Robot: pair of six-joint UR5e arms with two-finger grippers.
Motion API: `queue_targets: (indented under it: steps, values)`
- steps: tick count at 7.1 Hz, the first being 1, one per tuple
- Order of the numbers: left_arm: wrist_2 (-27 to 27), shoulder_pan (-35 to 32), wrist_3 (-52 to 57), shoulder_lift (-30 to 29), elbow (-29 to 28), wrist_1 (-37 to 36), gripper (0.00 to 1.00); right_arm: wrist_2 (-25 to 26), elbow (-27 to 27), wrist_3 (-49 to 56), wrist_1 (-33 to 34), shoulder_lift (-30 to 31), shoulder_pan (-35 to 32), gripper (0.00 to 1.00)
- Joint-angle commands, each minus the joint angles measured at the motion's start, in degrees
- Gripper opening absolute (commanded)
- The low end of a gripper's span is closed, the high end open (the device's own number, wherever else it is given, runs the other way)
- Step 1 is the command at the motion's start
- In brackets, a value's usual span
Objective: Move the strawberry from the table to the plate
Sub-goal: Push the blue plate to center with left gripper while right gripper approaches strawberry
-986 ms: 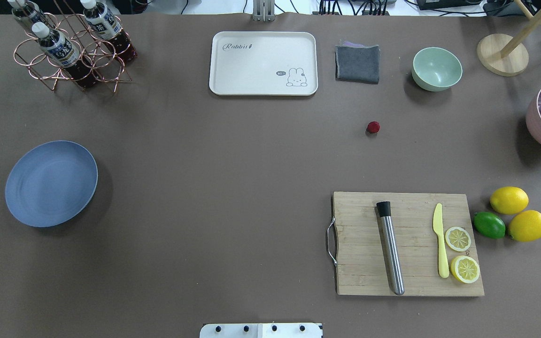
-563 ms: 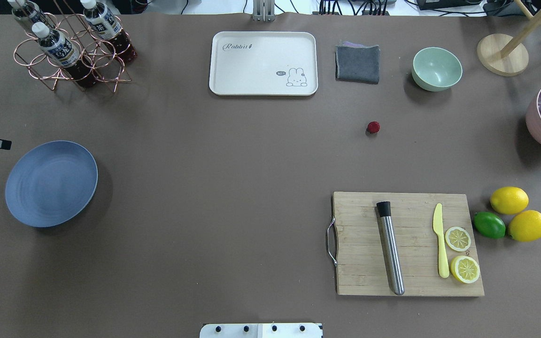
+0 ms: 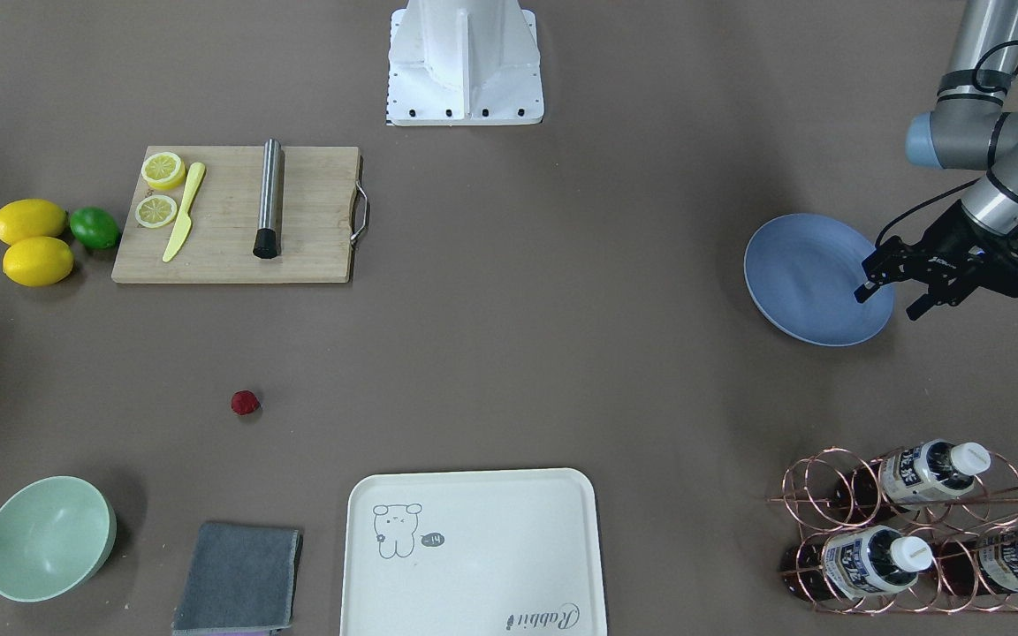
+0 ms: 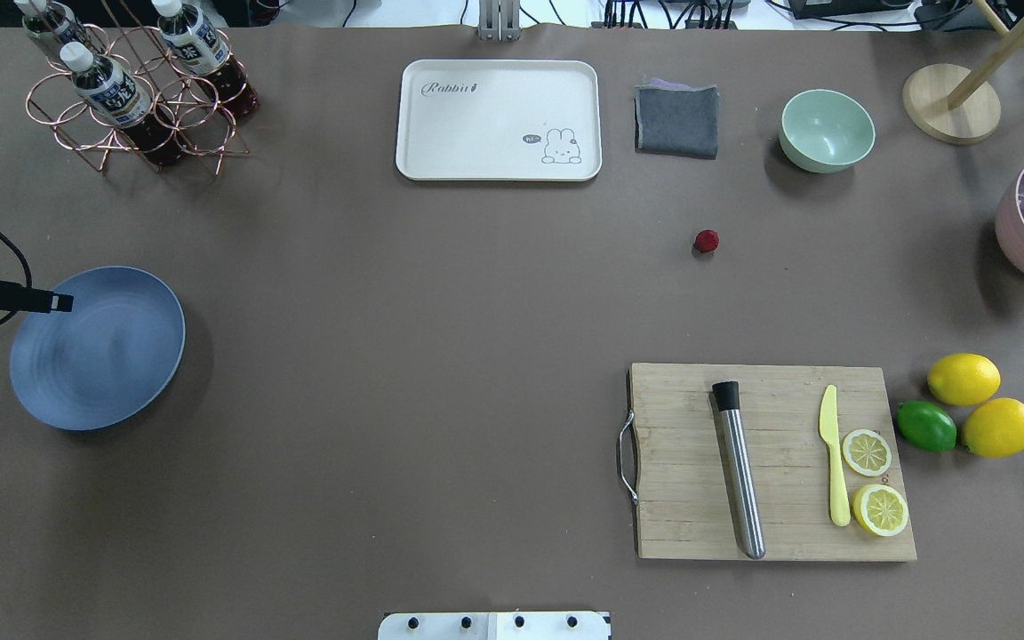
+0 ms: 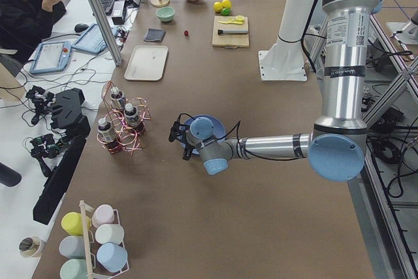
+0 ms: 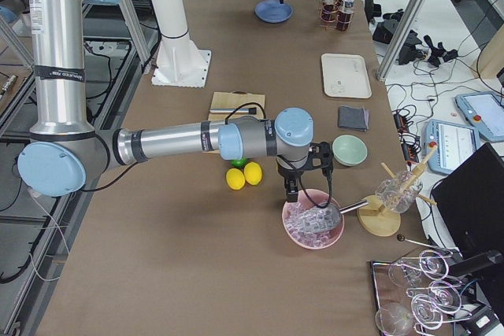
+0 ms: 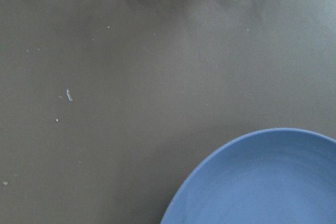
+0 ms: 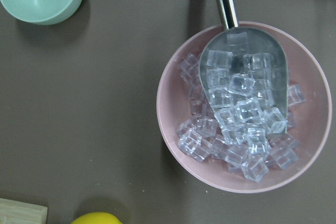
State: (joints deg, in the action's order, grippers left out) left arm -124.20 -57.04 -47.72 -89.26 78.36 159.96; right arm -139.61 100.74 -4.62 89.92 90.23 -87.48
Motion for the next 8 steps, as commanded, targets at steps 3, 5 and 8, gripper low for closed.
queue_targets:
  steps: [3,5,8]
  values:
    - [-0.3,0.3,0.2,0.6,-0.2,1.0,0.48,-0.3,-0.2,-6.8,-4.3,-0.8,2.9,1.0]
    - [-0.3,0.9,0.3,0.6,-0.8,1.7,0.47,-0.3,-0.2,-6.9,-4.3,-0.8,2.9,1.0]
    - [-0.3,1.3,0.1,0.5,-0.9,1.6,0.25,-0.3,0.2,-8.5,-4.4,-0.9,3.1,1.0]
